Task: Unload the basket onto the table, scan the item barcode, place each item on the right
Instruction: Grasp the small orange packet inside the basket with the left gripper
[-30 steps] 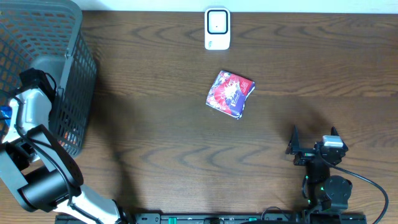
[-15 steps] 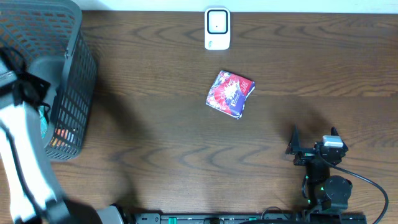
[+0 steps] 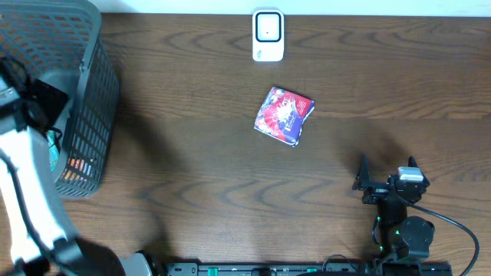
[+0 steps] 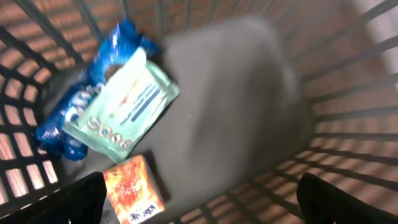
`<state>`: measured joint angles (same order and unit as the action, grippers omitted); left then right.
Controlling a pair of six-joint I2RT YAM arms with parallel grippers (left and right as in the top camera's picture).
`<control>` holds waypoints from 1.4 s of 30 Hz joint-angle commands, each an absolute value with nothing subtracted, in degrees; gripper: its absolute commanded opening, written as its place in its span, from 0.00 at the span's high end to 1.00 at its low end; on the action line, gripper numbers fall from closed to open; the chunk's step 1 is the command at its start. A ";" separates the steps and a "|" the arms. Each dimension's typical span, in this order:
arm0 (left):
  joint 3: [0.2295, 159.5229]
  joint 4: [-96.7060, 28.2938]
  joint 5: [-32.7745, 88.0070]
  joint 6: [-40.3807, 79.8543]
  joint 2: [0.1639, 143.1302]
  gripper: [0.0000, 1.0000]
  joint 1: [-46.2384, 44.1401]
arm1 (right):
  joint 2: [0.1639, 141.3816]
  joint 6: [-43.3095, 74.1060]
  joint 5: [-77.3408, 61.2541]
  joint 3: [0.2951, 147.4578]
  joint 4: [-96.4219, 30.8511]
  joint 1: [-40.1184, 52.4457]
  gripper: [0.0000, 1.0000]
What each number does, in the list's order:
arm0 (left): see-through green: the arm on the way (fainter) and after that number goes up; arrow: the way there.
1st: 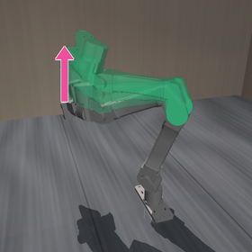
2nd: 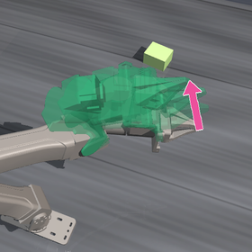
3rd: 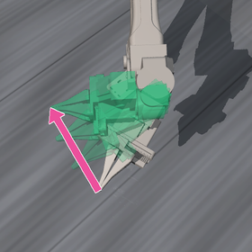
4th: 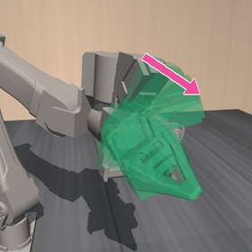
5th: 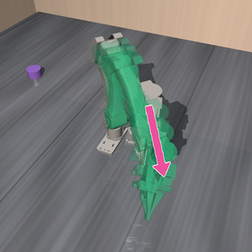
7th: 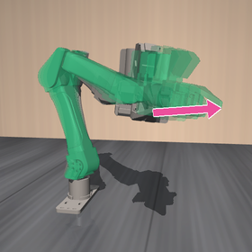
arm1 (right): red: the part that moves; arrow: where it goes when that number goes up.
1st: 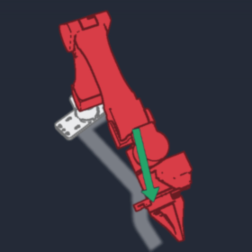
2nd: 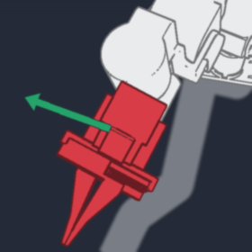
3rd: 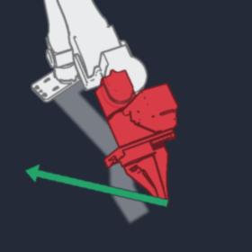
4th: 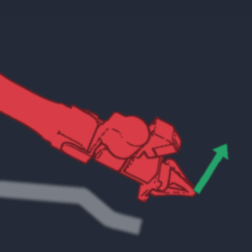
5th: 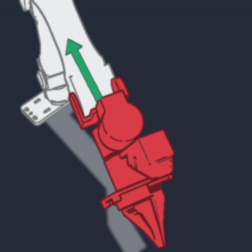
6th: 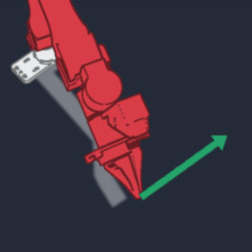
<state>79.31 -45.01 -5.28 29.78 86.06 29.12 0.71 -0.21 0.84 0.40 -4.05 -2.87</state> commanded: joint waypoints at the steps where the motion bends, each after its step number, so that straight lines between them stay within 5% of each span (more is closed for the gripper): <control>1: 78.72 -47.51 -6.92 34.26 91.92 0.02 29.23 | 0.49 0.80 0.54 0.32 -4.29 -2.59 0.01; 17: 78.59 -53.82 -6.50 44.91 110.06 0.00 29.17 | 0.49 0.80 0.54 0.32 -4.27 -2.59 0.01; 22: 78.59 -53.69 -6.50 44.88 113.47 0.43 29.17 | 0.49 0.80 0.54 0.32 -4.29 -2.59 0.01; 26: 78.63 -53.04 -6.57 44.66 114.43 0.92 29.17 | 0.49 0.80 0.54 0.32 -4.27 -2.59 0.01; 34: 82.85 -54.81 -6.46 40.12 108.49 0.93 29.21 | 0.49 0.80 0.54 0.32 -4.29 -2.59 0.01; 42: 85.89 -52.23 -6.46 38.15 83.29 0.93 29.15 | 0.49 0.80 0.54 0.32 -4.27 -2.59 0.01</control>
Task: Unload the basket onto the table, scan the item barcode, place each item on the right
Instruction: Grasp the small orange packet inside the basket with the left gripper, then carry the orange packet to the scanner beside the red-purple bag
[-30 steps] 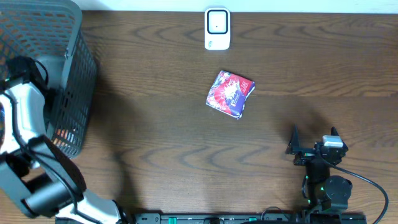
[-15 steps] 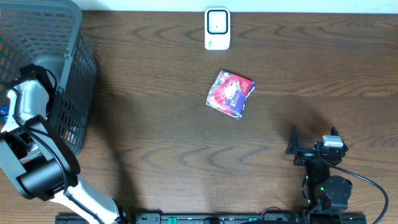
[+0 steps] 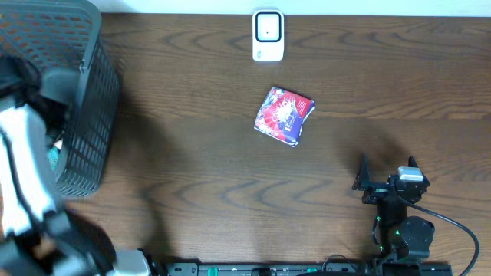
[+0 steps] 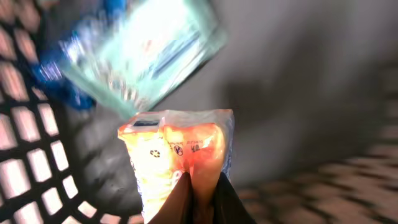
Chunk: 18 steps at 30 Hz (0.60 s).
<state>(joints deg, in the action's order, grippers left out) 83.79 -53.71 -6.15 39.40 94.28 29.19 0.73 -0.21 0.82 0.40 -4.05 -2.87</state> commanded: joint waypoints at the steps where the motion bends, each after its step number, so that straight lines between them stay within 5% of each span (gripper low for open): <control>1: 85.89 -51.42 -6.44 38.15 80.31 0.93 29.15 | 0.49 0.80 0.54 0.32 -4.27 -2.59 0.01; 9: 85.89 -45.08 10.94 33.08 62.63 0.93 23.20 | 0.49 0.80 0.54 0.32 -4.27 -2.59 0.01; 18: 85.82 -40.58 20.97 12.45 61.93 0.93 -3.05 | 0.49 0.80 0.54 0.32 -4.29 -2.59 0.01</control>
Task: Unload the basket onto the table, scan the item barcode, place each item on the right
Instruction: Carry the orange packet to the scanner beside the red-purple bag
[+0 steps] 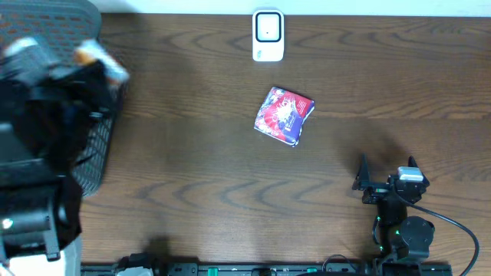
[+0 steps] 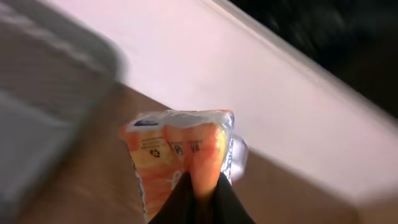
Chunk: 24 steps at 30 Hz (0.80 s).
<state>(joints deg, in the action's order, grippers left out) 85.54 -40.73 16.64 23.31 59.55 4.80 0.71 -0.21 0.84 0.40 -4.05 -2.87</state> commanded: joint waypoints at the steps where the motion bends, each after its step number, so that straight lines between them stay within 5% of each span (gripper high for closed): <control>1: 85.82 -40.58 20.95 10.46 62.87 0.93 -5.52 | 0.49 0.80 0.54 0.32 -4.27 -2.59 0.01; 10: 85.82 -40.60 10.28 2.33 76.95 0.93 -19.79 | 0.49 0.80 0.54 0.32 -4.29 -2.59 0.01; 24: 85.82 -40.45 -1.34 2.42 102.85 0.93 -20.88 | 0.49 0.80 0.54 0.32 -4.27 -2.59 0.01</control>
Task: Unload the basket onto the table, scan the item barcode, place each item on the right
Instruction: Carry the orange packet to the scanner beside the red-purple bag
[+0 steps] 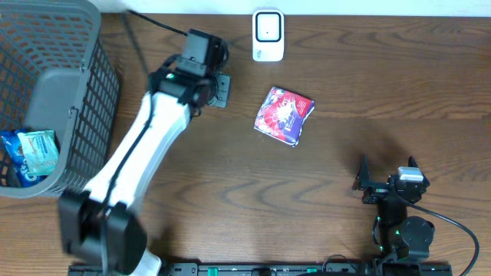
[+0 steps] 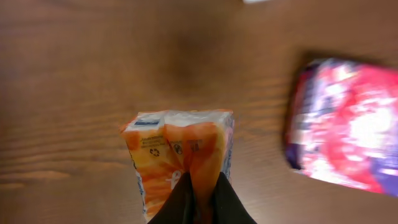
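Observation:
My left gripper (image 2: pixel 200 182) is shut on an orange snack packet (image 2: pixel 177 146), pinching its middle fold; small print shows on the packet's upper face. In the overhead view the left gripper (image 1: pixel 218 89) hangs over the table's far middle, just left of and below the white barcode scanner (image 1: pixel 268 34). A red and purple packet (image 1: pixel 285 115) lies on the table to its right, and shows blurred in the wrist view as the red and purple packet (image 2: pixel 348 134). My right gripper (image 1: pixel 387 175) rests near the front right, fingers apart and holding nothing.
A grey mesh basket (image 1: pixel 84 115) stands at the far left, with a blue packet (image 1: pixel 14 149) and a teal packet (image 1: pixel 40 151) inside. The brown wooden table (image 1: pixel 368 84) ends at a white wall along the back.
My left arm has carried the orange packet from above the basket's rim at the left to the table's far middle, near the scanner. The basket's inside is in view again. The right arm has not moved.
My left gripper was open inside the basket above the orange, teal and blue packets. Then it was shut on the orange packet in the basket. Then it held the packet above the basket's rim, and now holds it near the scanner.

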`<state>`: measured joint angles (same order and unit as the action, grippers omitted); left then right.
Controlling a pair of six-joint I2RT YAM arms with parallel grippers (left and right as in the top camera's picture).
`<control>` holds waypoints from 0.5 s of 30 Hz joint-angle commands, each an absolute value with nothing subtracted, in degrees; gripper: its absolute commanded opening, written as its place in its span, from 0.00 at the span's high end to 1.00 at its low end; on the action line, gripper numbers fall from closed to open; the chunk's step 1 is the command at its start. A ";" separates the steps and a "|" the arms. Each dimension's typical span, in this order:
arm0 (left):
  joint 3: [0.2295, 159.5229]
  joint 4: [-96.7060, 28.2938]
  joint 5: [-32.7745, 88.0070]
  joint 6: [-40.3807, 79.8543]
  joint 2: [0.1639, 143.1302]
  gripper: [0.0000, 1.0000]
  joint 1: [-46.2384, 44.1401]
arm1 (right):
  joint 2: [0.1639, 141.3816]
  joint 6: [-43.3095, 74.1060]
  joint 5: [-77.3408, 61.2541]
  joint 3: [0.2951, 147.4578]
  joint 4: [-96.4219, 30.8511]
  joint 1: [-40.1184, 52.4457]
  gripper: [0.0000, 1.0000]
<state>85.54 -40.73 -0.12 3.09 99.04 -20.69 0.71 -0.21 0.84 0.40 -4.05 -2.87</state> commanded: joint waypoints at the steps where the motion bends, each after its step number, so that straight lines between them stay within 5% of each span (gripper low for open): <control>1: 85.82 -40.36 -0.21 2.42 104.12 0.93 -21.02 | 0.49 0.80 0.54 0.32 -4.29 -2.59 0.01; 15: 85.82 -37.36 4.95 6.55 114.65 0.93 -26.20 | 0.49 0.80 0.54 0.32 -4.29 -2.59 0.01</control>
<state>85.54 -38.41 4.40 4.60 112.77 -25.50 0.71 -0.21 0.84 0.40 -4.05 -2.87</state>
